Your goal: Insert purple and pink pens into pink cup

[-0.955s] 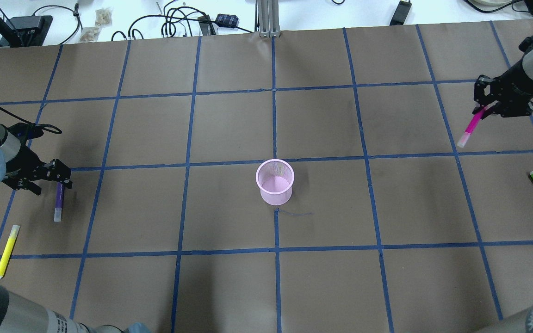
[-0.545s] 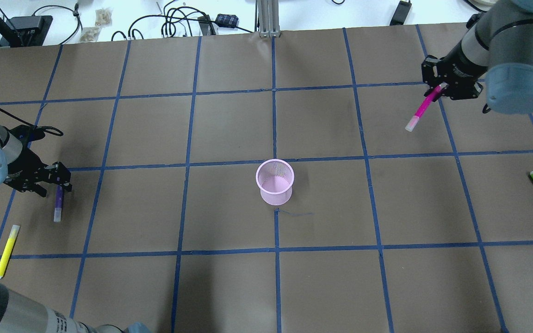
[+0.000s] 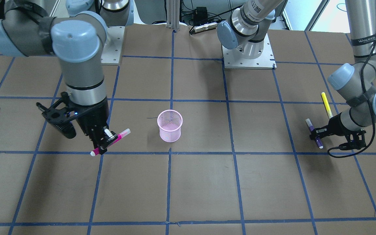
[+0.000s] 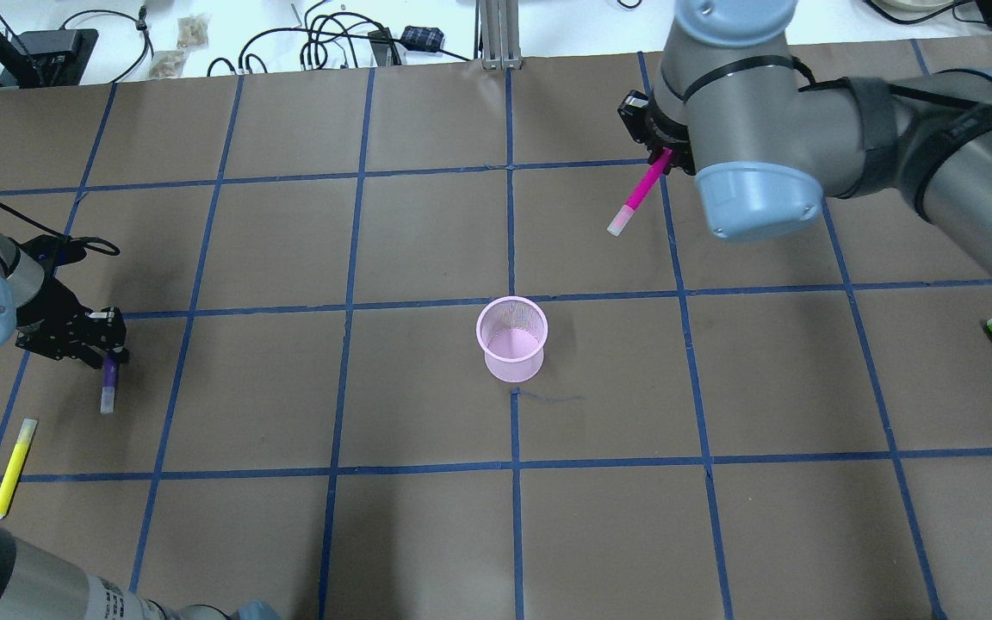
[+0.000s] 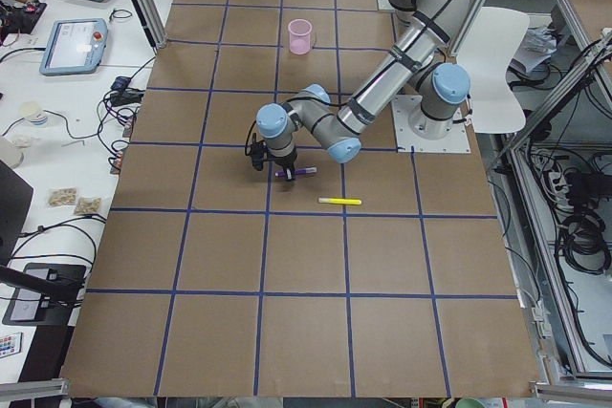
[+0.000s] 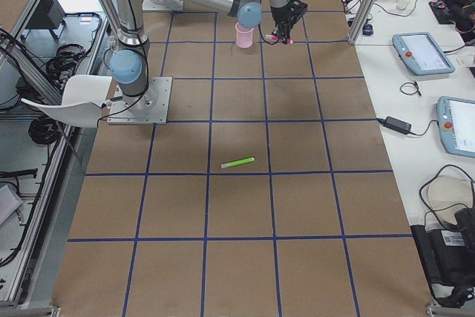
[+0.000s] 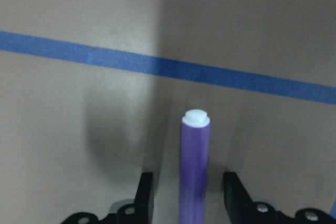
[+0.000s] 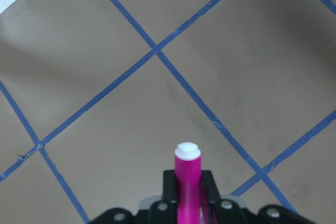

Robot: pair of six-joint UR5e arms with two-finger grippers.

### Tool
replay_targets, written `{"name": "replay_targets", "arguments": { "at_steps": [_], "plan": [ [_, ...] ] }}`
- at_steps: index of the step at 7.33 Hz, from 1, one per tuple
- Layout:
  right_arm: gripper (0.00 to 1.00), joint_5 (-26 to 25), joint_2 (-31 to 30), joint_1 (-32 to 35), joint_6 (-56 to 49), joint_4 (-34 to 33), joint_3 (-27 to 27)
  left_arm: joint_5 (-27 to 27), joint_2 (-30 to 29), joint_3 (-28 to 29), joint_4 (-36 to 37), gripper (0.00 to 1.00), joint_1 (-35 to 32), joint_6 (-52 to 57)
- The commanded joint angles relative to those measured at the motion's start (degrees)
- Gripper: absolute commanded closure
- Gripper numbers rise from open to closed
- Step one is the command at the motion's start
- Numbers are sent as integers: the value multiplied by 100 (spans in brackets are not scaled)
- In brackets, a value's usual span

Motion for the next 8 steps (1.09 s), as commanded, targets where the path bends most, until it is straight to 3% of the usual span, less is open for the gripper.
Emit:
{"name": "replay_targets", "arguments": {
  "at_steps": [1,2,5,8],
  "plan": [
    [100,-907,119,1036,795,-36,36,-9,-4,-3,-15,81,7,-66],
    [100,-1337,224,1423,885,-36,45,-9,-4,-3,-15,98,-2,-75],
    [100,-2586,558,2094,886,-53,45,-70,144,93,20,100,-80,-345],
    [100,-2739,954,2279,1526,-141,27,-79,391,278,-138,100,-151,-356]
  ]
}}
